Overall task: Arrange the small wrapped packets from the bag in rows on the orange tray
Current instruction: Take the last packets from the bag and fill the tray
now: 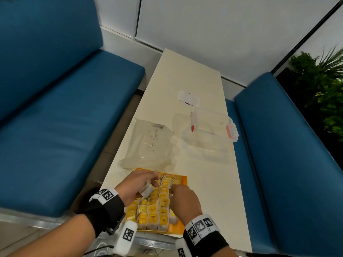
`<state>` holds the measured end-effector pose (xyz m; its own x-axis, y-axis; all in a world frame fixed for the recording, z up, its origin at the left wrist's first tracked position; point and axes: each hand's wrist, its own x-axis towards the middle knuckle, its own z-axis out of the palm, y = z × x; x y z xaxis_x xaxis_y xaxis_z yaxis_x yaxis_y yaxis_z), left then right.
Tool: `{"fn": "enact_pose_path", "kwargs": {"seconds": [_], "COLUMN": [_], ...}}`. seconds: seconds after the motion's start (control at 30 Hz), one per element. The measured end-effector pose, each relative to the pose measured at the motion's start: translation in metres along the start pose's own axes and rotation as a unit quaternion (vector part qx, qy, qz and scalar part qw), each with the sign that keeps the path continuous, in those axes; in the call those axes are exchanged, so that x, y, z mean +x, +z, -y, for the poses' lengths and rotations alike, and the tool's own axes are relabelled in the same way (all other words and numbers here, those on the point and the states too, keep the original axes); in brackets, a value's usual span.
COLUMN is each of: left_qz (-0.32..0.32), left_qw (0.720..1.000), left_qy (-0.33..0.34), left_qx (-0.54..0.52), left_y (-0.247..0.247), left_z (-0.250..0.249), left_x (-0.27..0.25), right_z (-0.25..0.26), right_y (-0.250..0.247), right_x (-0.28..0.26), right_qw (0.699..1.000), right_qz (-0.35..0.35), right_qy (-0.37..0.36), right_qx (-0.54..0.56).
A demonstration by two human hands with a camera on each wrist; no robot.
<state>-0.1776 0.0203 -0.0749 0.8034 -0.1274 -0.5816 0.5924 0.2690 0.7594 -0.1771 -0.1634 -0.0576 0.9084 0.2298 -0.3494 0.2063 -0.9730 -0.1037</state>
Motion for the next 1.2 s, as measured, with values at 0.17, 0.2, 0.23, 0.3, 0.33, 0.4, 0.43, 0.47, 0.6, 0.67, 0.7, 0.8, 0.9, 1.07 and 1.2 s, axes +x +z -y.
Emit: {"fn": "enact_pose_path", "kwargs": {"seconds": [0.17, 0.2, 0.23, 0.3, 0.33, 0.4, 0.43, 0.47, 0.6, 0.67, 0.7, 0.8, 0.9, 1.07, 1.2], "left_qz": [-0.002, 0.0, 0.003, 0.01, 0.013, 0.021, 0.026, 0.031, 0.056, 0.062, 0.064, 0.063, 0.064, 0.038, 0.024], "left_qw": [0.999, 0.998, 0.997, 0.995, 0.995, 0.994, 0.993, 0.992, 0.984, 0.981, 0.98, 0.977, 0.977, 0.987, 0.99], "left_qy": [-0.036, -0.042, -0.046, -0.053, -0.054, -0.053, -0.053, -0.055, -0.066, -0.072, -0.074, -0.08, -0.078, -0.046, -0.037], "left_qx": [-0.035, -0.046, -0.06, -0.082, -0.086, -0.091, -0.097, -0.106, -0.154, -0.168, -0.174, -0.185, -0.189, -0.147, -0.136], "left_y": [0.001, 0.001, 0.001, 0.001, 0.001, 0.001, 0.001, 0.0, -0.002, -0.001, 0.0, 0.0, -0.004, -0.007, -0.009], "left_z": [0.001, 0.001, 0.002, 0.001, 0.001, -0.001, -0.002, -0.003, -0.007, -0.009, -0.011, -0.012, -0.013, -0.009, -0.008], "left_x": [0.003, 0.005, 0.005, 0.007, 0.007, 0.006, 0.005, 0.005, 0.005, 0.005, 0.004, 0.005, 0.007, 0.009, 0.012], "right_z": [0.01, 0.013, 0.015, 0.019, 0.021, 0.022, 0.022, 0.022, 0.015, 0.012, 0.012, 0.012, 0.01, 0.005, 0.002], "right_y": [-0.025, -0.028, -0.029, -0.03, -0.028, -0.024, -0.021, -0.02, -0.015, -0.011, -0.008, -0.005, -0.009, -0.011, -0.01], "right_x": [0.006, 0.005, 0.004, 0.002, 0.002, 0.004, 0.005, 0.007, 0.014, 0.016, 0.017, 0.02, 0.022, 0.03, 0.033], "right_qw": [0.968, 0.955, 0.943, 0.935, 0.937, 0.94, 0.941, 0.941, 0.94, 0.944, 0.946, 0.948, 0.938, 0.935, 0.916], "right_qz": [-0.052, -0.044, -0.037, -0.026, -0.023, -0.019, -0.021, -0.023, -0.038, -0.043, -0.045, -0.056, -0.072, -0.039, -0.001], "right_qy": [-0.041, -0.044, -0.045, -0.059, -0.068, -0.078, -0.079, -0.077, -0.074, -0.091, -0.103, -0.124, -0.099, -0.016, 0.015], "right_qx": [0.242, 0.291, 0.329, 0.349, 0.343, 0.331, 0.328, 0.329, 0.331, 0.314, 0.303, 0.287, 0.324, 0.352, 0.401]}}
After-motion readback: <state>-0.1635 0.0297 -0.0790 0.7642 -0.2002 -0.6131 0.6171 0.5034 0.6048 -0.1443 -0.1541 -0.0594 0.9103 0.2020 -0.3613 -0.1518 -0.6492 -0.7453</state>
